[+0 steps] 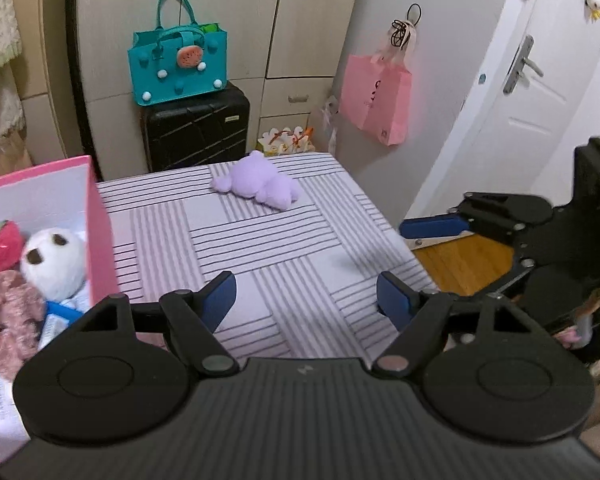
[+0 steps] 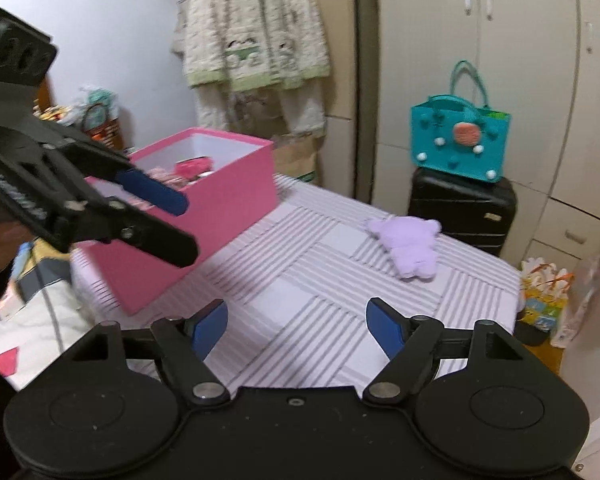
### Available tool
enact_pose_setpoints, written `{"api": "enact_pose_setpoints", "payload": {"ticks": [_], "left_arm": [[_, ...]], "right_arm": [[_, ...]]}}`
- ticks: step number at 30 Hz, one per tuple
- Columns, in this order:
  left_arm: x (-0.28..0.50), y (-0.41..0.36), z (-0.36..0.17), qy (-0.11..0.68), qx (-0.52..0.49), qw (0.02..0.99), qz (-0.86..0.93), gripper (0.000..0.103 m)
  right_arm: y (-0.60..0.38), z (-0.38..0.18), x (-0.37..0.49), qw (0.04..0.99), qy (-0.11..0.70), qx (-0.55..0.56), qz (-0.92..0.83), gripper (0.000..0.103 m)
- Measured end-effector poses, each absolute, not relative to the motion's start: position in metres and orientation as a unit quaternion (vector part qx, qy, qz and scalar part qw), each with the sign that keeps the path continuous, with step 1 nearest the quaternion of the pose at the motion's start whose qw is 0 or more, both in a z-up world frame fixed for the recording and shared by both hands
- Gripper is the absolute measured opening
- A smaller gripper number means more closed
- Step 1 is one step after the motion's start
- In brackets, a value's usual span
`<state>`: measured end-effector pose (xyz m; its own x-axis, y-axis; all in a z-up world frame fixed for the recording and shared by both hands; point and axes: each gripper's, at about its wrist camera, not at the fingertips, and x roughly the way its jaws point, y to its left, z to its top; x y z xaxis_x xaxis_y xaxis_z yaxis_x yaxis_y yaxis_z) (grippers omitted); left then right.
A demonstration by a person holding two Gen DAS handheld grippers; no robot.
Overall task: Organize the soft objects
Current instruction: 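Move the left tool to the lavender bear plush on the table, then close the left tool on the lavender bear plush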
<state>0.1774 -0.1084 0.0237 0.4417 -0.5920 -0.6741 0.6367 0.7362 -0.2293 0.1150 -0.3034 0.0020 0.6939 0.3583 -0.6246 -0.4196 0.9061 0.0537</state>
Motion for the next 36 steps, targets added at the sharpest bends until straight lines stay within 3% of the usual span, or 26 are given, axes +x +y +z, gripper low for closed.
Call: {"api": "enact_pose_setpoints", "payload": {"ticks": [7,14,27,36], "left_arm": [[0.204,-0.127,0.011,0.375,0.000,0.862,-0.340,0.077],[0.231,-0.133,-0.007,0.364,-0.092,0.867,-0.326,0.082],[0.307,-0.194,-0.054,0.353,-0.083,0.910,-0.199,0.084],[0.341,-0.219,-0.085,0.405,-0.072,0.889,-0.204,0.083]], "right_arm": [[-0.322,-0.017,0.142,0.945,0.270,-0.065,0.175,0.082],[-0.339,-0.034,0.184,0.944,0.271,-0.035,0.183,0.083],[-0.338,-0.070,0.260,0.929,0.309,-0.086,0.185,0.082],[-0.345,-0.113,0.303,0.921,0.342,-0.076,0.171,0.082]]}}
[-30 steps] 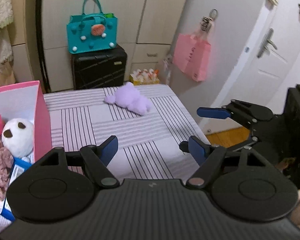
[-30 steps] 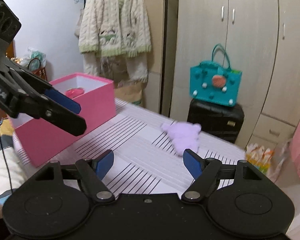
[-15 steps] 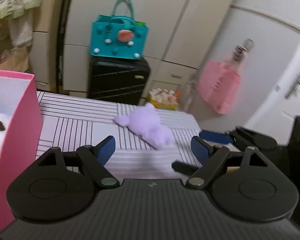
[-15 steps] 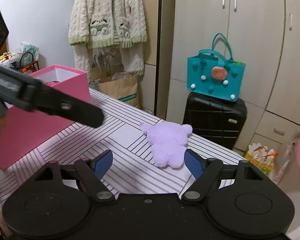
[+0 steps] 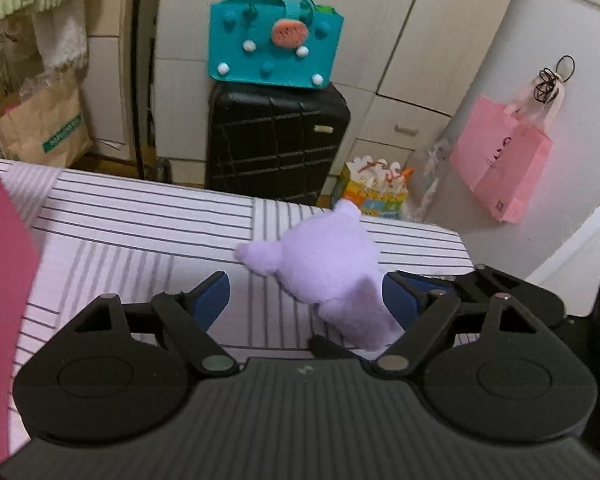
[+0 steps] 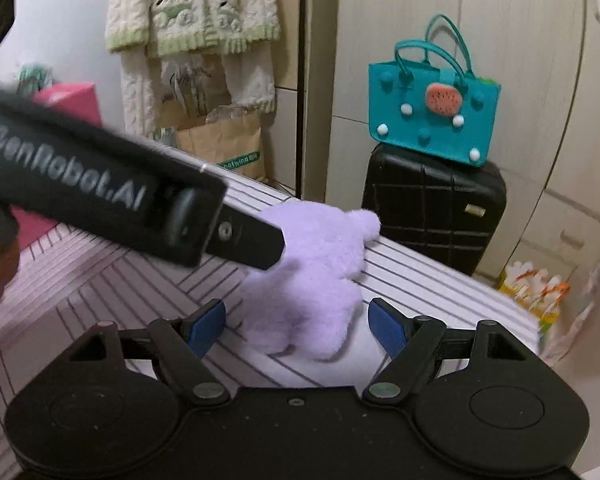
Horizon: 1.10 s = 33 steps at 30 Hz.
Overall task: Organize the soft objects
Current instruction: 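Close the left tool on the lavender bear plush, then lift the lavender bear with the left tool and carry it over the pink box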
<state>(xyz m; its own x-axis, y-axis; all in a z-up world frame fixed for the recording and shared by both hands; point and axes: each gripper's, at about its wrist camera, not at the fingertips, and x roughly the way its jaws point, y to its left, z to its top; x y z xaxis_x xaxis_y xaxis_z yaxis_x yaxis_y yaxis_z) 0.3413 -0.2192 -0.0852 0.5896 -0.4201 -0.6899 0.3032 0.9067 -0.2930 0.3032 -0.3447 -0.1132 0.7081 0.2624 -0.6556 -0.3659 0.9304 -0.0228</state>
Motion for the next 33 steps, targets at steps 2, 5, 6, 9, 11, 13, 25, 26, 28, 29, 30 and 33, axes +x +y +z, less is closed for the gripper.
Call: {"api": "enact_pose_setpoints", "payload": {"ticks": [2,5,6,9,11,13,25,26,28,29,30,33], "left_arm": [[0.341,-0.221,-0.088,0.409,-0.079,0.884,-0.212,0.082],[0.342,-0.221,-0.094,0.420,-0.087,0.876,-0.219,0.080],[0.343,-0.222,-0.097,0.424,-0.091,0.874,-0.219,0.080],[0.343,-0.220,-0.101,0.431,-0.104,0.869,-0.220,0.080],[0.344,-0.218,-0.103,0.433,-0.115,0.867,-0.220,0.080],[0.345,-0.216,-0.104,0.433,-0.132,0.865,-0.216,0.080],[0.331,-0.214,-0.104,0.430,-0.135,0.862,-0.232,0.065],[0.329,-0.214,-0.103,0.429,-0.135,0.862,-0.233,0.064],[0.324,-0.214,-0.103,0.430,-0.134,0.862,-0.234,0.063],[0.322,-0.214,-0.102,0.429,-0.132,0.862,-0.236,0.063],[0.319,-0.213,-0.101,0.430,-0.130,0.861,-0.238,0.063],[0.307,-0.210,-0.096,0.429,-0.125,0.860,-0.247,0.063]], "right_arm": [[-0.350,-0.115,0.305,0.922,0.342,-0.050,0.174,0.072],[-0.350,-0.113,0.303,0.925,0.334,-0.050,0.171,0.059],[-0.350,-0.113,0.303,0.925,0.336,-0.046,0.172,0.058],[-0.351,-0.112,0.302,0.925,0.340,-0.030,0.167,0.055],[-0.350,-0.112,0.299,0.925,0.342,-0.021,0.165,0.053],[-0.349,-0.112,0.298,0.926,0.342,-0.012,0.162,0.052],[-0.337,-0.114,0.275,0.932,0.334,-0.014,0.140,0.048],[-0.338,-0.114,0.274,0.932,0.336,-0.008,0.138,0.048],[-0.339,-0.113,0.272,0.931,0.338,0.000,0.136,0.048],[-0.339,-0.112,0.270,0.931,0.339,0.003,0.135,0.048],[-0.338,-0.111,0.267,0.931,0.340,0.005,0.132,0.048],[-0.338,-0.107,0.259,0.928,0.351,0.019,0.128,0.048]]}}
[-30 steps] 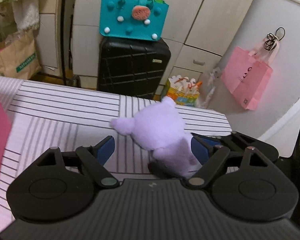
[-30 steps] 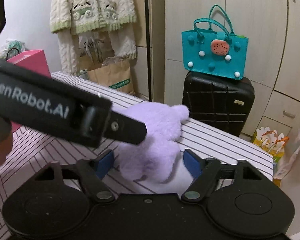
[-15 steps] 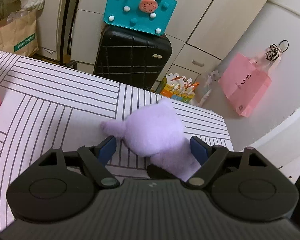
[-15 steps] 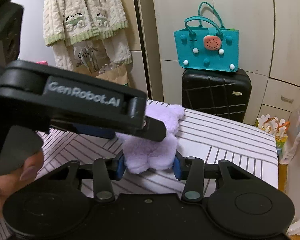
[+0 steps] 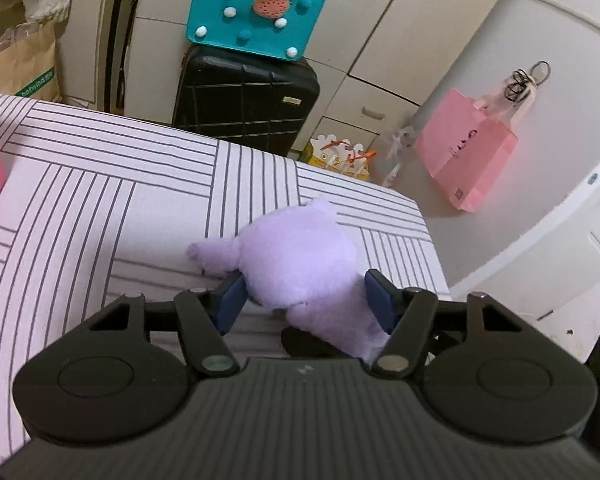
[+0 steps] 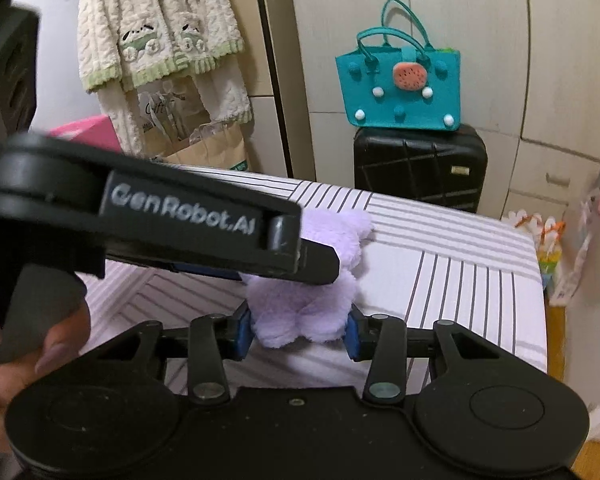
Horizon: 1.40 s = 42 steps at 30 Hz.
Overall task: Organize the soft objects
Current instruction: 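Lift the lavender bear with the left tool and carry it over the pink box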
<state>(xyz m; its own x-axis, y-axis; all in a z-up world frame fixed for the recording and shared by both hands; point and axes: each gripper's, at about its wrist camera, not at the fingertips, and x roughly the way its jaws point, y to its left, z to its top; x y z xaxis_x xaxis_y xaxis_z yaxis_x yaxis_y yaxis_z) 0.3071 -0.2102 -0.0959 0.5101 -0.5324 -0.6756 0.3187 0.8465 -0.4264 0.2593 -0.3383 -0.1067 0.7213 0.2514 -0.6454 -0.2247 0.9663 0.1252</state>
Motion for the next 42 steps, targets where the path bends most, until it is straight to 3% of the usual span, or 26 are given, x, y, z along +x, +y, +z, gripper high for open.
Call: {"api": "enact_pose_setpoints", "payload": {"ticks": [18,42], "left_arm": [[0.217,-0.167,-0.052,0.422,-0.077,0.854,-0.295,0.063],[0.105,-0.053,0.002,0.373,-0.055,0.877,-0.299,0.064]], "right_arm": [[-0.294,-0.070,0.163,0.928,0.348,-0.006,0.133,0.048],[-0.202,-0.016,0.057,0.918,0.316,-0.079,0.224,0.048]]}}
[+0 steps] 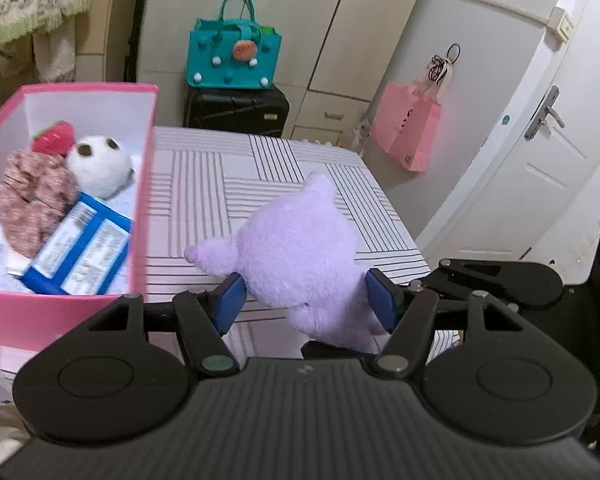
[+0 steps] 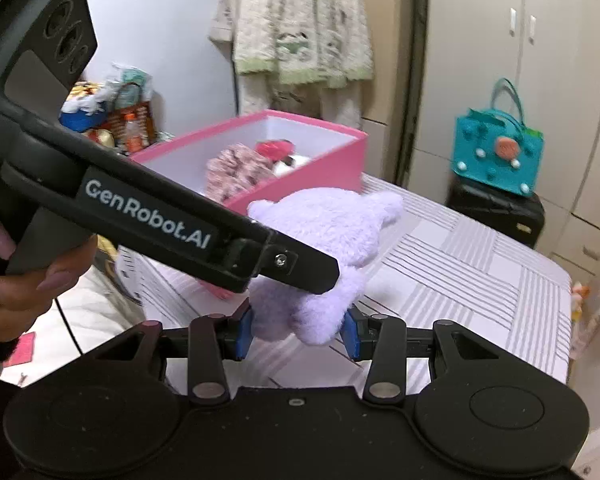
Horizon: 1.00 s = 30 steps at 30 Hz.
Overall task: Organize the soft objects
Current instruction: 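Lift the lavender bear with the left tool and carry it over the pink box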
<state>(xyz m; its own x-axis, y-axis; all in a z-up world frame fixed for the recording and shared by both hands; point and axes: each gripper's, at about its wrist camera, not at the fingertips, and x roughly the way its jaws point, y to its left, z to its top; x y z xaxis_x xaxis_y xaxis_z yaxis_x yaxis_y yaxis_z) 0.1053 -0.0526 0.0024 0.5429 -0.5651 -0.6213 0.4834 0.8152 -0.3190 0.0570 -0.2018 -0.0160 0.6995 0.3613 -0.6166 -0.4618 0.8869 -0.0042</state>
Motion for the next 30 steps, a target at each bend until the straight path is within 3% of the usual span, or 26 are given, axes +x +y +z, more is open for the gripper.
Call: {"api": "enact_pose_setpoints", "payload": {"ticks": [14,30], "left_arm": [[0.112,0.027,0.042,0.320,-0.053,0.912,-0.249,0.065],[0.235,0.074,0.025,0.359,-0.118,0.897,-0.231,0.064]], "right_arm": [[-0.138,0.020,0.081,0.909,0.274,-0.099,0.300,0.048],[-0.080,0.012,0.180,0.914,0.286,-0.081,0.276,0.048]]}}
